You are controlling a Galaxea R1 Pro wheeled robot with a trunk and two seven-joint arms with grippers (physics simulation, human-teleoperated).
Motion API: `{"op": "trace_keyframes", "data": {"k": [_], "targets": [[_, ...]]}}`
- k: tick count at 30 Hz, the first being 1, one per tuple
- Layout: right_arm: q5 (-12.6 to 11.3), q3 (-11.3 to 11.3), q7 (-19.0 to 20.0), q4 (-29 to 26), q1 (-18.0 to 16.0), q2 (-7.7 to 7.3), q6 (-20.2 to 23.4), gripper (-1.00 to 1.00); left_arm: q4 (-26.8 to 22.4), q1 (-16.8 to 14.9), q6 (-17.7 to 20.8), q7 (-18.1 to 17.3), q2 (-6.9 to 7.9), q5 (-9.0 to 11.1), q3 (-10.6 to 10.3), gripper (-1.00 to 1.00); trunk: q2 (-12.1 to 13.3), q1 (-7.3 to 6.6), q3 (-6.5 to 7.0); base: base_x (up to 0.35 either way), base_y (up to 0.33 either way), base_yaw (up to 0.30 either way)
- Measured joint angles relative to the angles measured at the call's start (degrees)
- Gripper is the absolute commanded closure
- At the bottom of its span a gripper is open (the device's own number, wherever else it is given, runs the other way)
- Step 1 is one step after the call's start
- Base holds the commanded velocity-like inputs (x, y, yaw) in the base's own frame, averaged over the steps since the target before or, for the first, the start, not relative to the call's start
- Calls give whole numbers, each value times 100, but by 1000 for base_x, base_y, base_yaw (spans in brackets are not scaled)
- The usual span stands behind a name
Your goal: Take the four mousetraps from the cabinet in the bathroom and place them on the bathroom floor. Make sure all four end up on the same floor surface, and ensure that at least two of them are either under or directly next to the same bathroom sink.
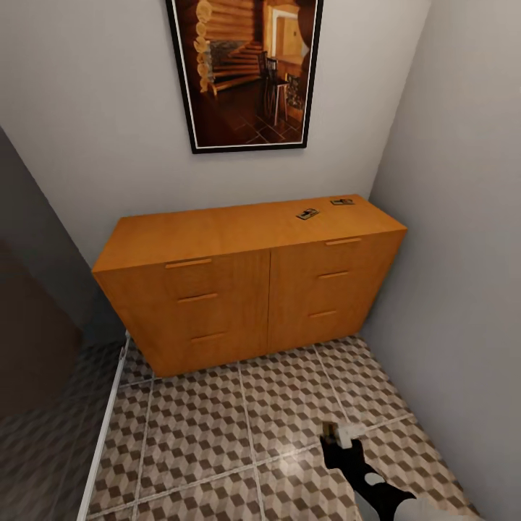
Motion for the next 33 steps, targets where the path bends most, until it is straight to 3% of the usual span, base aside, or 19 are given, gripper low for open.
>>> {"op": "trace_keyframes", "data": {"k": [11,17,20,21,22,25,28,33], "targets": [[386,46,-6,10,906,344,-1166,100,-2,0,2,2,-3,-1,-1,100,0,0,0,0,0,0],[445,34,-46,12,1121,573,-1644,100,-25,0,83,17,-83,-2,14,100,0,0,0,0,0,0],[448,33,-62,15,1149,599,-1759,100,-68,0,517,166,-151,9,33,100,0,0,0,0,0,0],[448,34,-69,14,1158,605,-1786,100,-229,-1,947,413,-188,18,42,100,0,0,0,0,0,0],[447,33,-73,14,1161,606,-1791,100,-327,-3,1109,527,-198,12,43,100,0,0,0,0,0,0],[448,32,-105,12,1166,609,-1807,100,-1068,-7,1903,1019,-217,-8,37,100,0,0,1,0,0,0],[449,31,-165,11,1169,637,-1815,100,-1831,-6,2541,1249,-193,-11,40,100,0,0,1,0,0,0],[440,3,-314,-5,1171,689,-1818,100,-2365,-5,2890,1344,-126,-4,49,100,0,0,1,0,0,0]]}}
